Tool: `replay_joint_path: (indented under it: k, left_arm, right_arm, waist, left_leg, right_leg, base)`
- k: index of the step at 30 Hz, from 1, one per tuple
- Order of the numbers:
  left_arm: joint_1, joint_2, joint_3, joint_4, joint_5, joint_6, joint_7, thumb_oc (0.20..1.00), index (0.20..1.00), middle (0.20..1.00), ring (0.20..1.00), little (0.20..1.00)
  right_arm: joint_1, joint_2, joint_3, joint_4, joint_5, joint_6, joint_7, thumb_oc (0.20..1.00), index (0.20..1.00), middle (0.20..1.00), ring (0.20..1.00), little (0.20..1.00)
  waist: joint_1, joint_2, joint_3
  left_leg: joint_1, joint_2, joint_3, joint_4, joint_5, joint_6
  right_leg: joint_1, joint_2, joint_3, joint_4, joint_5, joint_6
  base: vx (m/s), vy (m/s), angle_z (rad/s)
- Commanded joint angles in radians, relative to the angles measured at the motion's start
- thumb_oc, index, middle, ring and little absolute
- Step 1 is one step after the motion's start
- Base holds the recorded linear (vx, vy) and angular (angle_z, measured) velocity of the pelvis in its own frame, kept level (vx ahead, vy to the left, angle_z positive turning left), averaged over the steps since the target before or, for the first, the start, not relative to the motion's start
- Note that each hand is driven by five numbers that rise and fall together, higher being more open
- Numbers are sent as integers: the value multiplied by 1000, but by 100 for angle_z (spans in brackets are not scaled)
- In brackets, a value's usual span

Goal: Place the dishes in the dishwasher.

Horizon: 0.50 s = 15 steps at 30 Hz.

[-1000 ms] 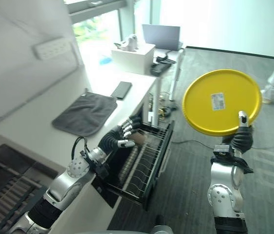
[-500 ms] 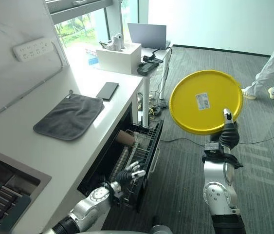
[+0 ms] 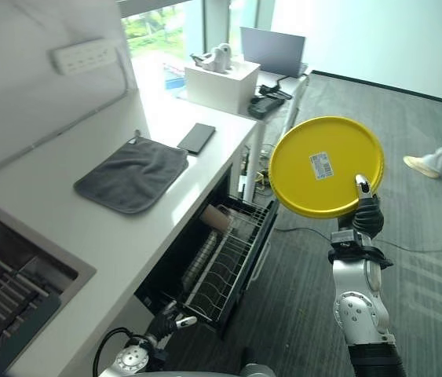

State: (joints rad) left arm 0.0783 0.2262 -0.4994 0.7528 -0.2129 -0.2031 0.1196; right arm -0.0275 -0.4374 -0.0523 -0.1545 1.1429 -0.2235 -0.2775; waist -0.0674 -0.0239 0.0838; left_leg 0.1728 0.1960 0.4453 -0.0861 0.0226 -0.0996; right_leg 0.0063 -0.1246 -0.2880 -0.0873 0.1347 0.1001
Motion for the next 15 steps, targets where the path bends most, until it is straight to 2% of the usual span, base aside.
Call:
replay_joint_path:
  k: [1, 5, 9, 13, 14, 15]
  left_arm:
    - [-1, 35, 23, 33, 97, -90, 39, 1000, 1000, 1000, 1000, 1000]
    - [18, 37, 81, 177, 106, -121, 109, 1000, 1000, 1000, 1000, 1000]
    - [39, 23, 158, 311, 67, -126, 162, 1000, 1000, 1000, 1000, 1000]
    - [58, 10, 219, 376, 34, -114, 191, 1000, 1000, 1000, 1000, 1000]
    - [79, 13, 252, 409, 52, -129, 197, 1000, 1000, 1000, 1000, 1000]
    - [82, 15, 258, 417, 57, -134, 196, 1000, 1000, 1000, 1000, 1000]
  right_arm:
    - [-117, -27, -66, -28, -6, -30, 55, 200, 200, 200, 200, 200]
    - [-143, -22, -56, -26, -35, -9, 40, 200, 200, 200, 200, 200]
    - [-168, -14, -38, -30, -84, 24, 1, 200, 200, 200, 200, 200]
    - [-171, -4, -29, -8, -98, 26, -19, 200, 200, 200, 200, 200]
    - [-172, 1, -21, 18, -98, 10, -32, 200, 200, 200, 200, 200]
    - [-172, 3, -19, 23, -100, 6, -35, 200, 200, 200, 200, 200]
  waist:
    - [25, -58, 4]
    - [58, -54, 4]
    - [97, -51, 11]
    - [124, -48, 12]
    - [141, -44, 18]
    - [144, -42, 19]
  left_leg:
    - [-96, 65, -76, -1, 153, -25]
    - [-120, 64, -115, -1, 164, -25]
    - [-141, 63, -157, -1, 169, -25]
    - [-158, 52, -201, -1, 168, -20]
    - [-169, 44, -236, -1, 169, -18]
    - [-173, 43, -242, -1, 170, -18]
  right_leg:
    - [128, -14, -61, 30, -59, 2]
    - [131, -9, -80, 50, -82, -10]
    - [134, -9, -100, 76, -110, -20]
    - [130, -7, -106, 88, -121, -26]
    - [126, -6, -100, 102, -132, -31]
    - [124, -5, -99, 105, -134, -33]
  base:
    - [52, 42, 19]
    - [72, 74, 25]
    - [48, 67, 20]
    - [29, 41, 26]
    - [2, 37, 23]
    - [-1, 50, 25]
